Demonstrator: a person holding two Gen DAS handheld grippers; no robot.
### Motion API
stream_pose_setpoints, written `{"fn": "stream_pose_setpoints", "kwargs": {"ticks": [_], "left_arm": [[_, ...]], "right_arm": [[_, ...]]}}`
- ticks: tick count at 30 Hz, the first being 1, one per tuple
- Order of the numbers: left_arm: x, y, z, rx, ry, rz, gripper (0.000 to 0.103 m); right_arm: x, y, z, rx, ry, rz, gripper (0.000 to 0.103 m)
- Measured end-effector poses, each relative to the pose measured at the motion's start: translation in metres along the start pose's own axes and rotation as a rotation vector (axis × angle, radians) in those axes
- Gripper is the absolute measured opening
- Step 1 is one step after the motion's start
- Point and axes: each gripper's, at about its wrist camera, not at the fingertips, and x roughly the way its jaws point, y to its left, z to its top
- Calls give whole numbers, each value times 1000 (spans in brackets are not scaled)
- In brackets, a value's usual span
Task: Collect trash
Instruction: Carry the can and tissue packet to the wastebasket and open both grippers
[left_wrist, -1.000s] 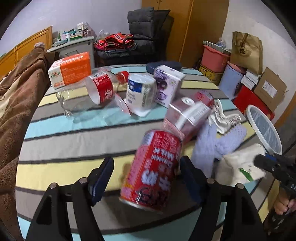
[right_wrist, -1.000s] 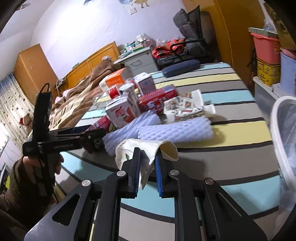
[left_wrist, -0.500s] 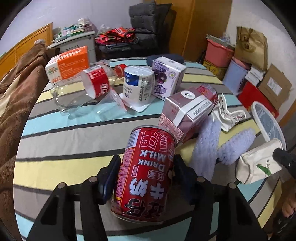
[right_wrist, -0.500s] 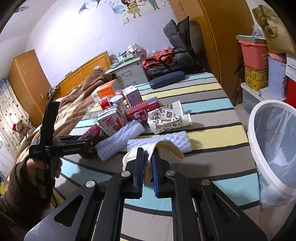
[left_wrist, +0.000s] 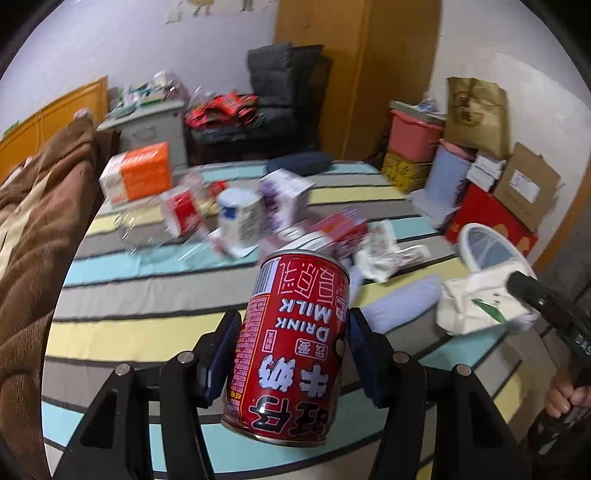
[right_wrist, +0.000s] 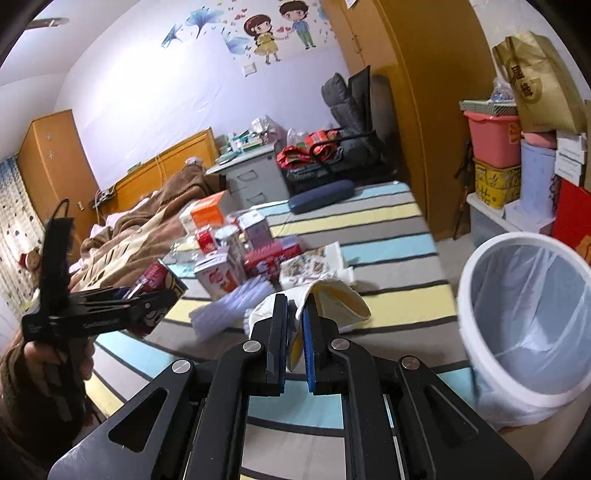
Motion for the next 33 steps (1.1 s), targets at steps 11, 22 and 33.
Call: {"fn": "stream_pose_setpoints", "kwargs": {"ticks": [11,22,33], "left_arm": [[8,-86,29,106,-37,-105,60],[23,-179,41,224,-43,-224,60],[64,-248,51,254,28,-351,60]], "right_arm": [[-37,-41,15,26,-109,-127,8],[-61,-90,19,86,-148,-292,8],[-56,-141,14,149,-72,-419,8]]}}
